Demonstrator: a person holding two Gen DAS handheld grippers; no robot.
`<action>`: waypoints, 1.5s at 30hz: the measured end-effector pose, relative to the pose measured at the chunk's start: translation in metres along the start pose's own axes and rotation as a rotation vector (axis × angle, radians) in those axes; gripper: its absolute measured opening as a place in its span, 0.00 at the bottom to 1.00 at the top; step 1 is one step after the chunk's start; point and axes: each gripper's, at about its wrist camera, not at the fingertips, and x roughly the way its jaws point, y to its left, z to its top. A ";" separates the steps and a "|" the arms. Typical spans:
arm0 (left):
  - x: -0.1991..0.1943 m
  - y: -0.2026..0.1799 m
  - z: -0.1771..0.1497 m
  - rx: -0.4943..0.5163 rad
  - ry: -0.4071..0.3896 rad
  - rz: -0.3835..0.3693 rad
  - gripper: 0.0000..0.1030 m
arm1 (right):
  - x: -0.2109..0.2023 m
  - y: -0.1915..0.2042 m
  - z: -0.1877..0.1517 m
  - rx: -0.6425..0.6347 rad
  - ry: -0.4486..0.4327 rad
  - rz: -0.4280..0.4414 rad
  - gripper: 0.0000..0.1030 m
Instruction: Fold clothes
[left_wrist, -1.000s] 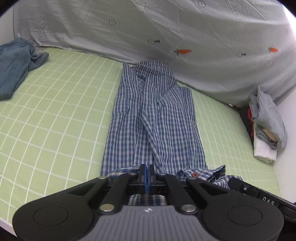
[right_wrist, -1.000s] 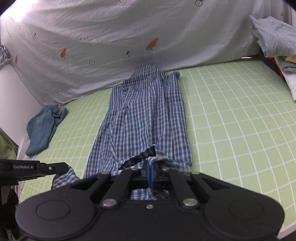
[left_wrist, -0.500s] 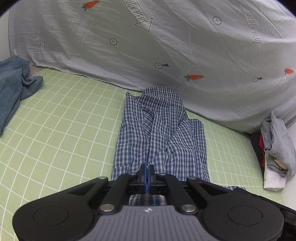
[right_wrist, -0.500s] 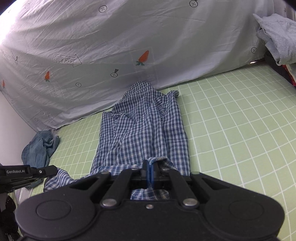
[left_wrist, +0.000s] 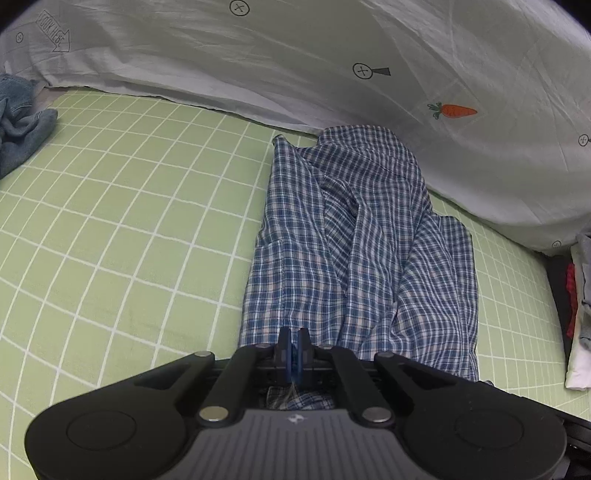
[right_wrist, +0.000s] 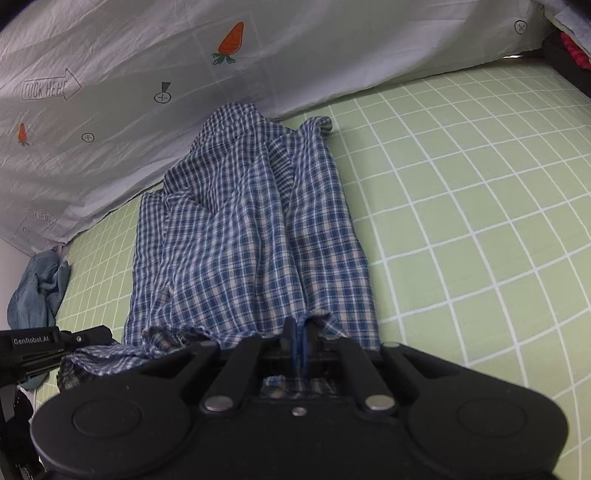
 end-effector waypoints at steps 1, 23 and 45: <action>-0.002 0.001 0.001 -0.004 -0.008 0.000 0.05 | 0.001 -0.001 0.000 0.009 0.003 0.001 0.03; -0.079 0.009 -0.075 -0.032 -0.060 0.071 0.78 | -0.088 -0.009 -0.053 0.004 -0.141 -0.065 0.54; -0.026 0.016 -0.087 -0.038 0.165 0.104 0.70 | -0.035 -0.018 -0.065 0.011 0.031 -0.116 0.60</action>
